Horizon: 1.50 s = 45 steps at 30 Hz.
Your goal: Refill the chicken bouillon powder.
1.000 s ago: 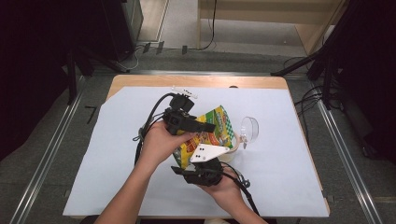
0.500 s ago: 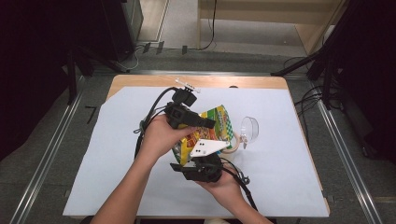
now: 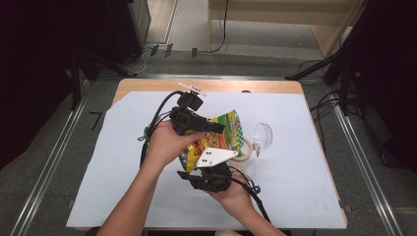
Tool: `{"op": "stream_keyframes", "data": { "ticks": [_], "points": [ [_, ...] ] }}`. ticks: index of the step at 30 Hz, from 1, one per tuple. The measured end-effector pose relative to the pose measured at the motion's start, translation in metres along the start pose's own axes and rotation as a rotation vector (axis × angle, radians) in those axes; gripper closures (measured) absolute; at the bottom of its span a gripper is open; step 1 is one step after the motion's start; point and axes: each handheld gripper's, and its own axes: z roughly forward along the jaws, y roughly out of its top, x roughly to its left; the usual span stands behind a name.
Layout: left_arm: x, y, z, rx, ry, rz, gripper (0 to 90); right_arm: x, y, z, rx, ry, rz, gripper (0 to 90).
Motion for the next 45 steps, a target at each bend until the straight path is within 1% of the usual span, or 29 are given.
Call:
{"op": "stream_keyframes", "data": {
  "ticks": [6, 8, 13, 18, 22, 26, 31, 33, 35, 38, 40, 41, 43, 45],
  "points": [
    [-0.006, -0.001, 0.002, 0.003, 0.020, 0.028, 74.7, 0.000, -0.003, 0.001, -0.009, 0.017, 0.024, 70.0],
    [-0.008, -0.001, 0.003, 0.002, 0.032, 0.036, 75.3, 0.000, -0.003, 0.001, -0.008, 0.013, 0.023, 70.1],
    [-0.006, -0.001, 0.002, -0.002, 0.036, 0.036, 76.9, 0.000, -0.003, 0.002, -0.009, 0.016, 0.028, 70.1],
    [-0.008, -0.002, 0.002, 0.000, 0.051, 0.053, 79.2, -0.002, -0.004, 0.004, -0.003, 0.017, 0.019, 71.0],
    [-0.007, -0.002, 0.001, -0.003, 0.048, 0.047, 79.8, -0.002, -0.004, 0.005, -0.001, 0.023, 0.019, 71.1],
    [-0.003, -0.002, -0.002, -0.019, 0.038, 0.028, 79.6, 0.000, -0.001, 0.003, -0.004, 0.025, 0.011, 70.8],
    [0.001, -0.003, -0.004, -0.029, 0.041, 0.018, 79.5, 0.000, 0.001, 0.002, 0.000, 0.024, 0.004, 70.6],
    [0.001, -0.004, -0.003, -0.024, 0.047, 0.024, 79.5, -0.001, 0.000, 0.003, 0.001, 0.038, 0.013, 70.7],
    [0.001, -0.004, 0.000, -0.020, 0.056, 0.022, 79.7, -0.003, -0.001, 0.005, 0.005, 0.046, 0.025, 70.7],
    [0.003, -0.005, 0.002, -0.025, 0.043, 0.019, 79.8, -0.003, -0.005, 0.005, 0.009, 0.034, 0.026, 70.7],
    [0.001, -0.005, 0.002, -0.029, 0.049, 0.019, 79.7, -0.003, -0.004, 0.004, 0.007, 0.026, 0.016, 70.7],
    [0.001, -0.005, 0.001, -0.036, 0.048, 0.019, 79.8, -0.003, -0.004, 0.003, 0.004, 0.026, 0.017, 70.6],
    [0.000, -0.004, 0.000, -0.034, 0.053, 0.024, 79.8, -0.002, -0.003, 0.003, -0.001, 0.025, 0.020, 70.6],
    [0.001, -0.005, 0.001, -0.028, 0.058, 0.019, 80.1, -0.002, -0.004, 0.004, -0.004, 0.035, 0.029, 70.3]
  ]
}}
